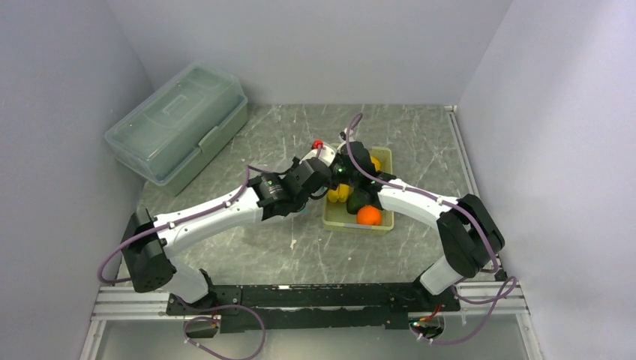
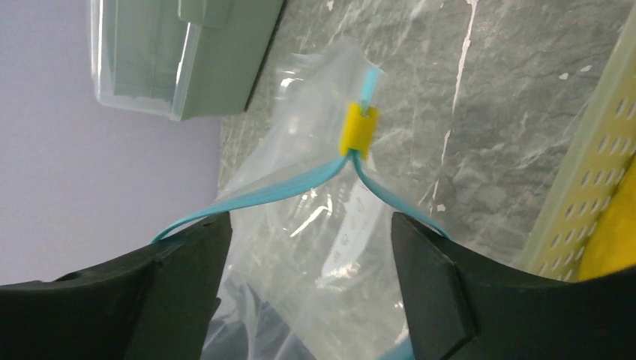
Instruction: Place the food in the zip-top bag and seal the zipper
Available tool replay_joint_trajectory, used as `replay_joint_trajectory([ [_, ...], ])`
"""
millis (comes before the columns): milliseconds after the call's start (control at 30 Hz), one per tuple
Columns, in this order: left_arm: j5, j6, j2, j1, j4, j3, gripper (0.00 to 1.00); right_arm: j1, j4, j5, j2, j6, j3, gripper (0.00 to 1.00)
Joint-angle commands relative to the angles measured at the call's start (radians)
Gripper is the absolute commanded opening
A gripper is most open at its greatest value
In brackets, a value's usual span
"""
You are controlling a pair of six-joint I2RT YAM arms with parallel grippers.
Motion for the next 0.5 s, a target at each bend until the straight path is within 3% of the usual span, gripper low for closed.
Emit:
replay_joint_trajectory([
  [0,-0.035,0.033,-0.039,-0.02,0.058,0.01,0.0,0.025,0.019,0.012,-0.005,-0.004,0.034,0.96],
  [467,-0.09,0.08,-0.066,-0.031,0.073,0.009,0.0,0.046,0.044,0.007,-0.012,0.016,0.029,1.0],
])
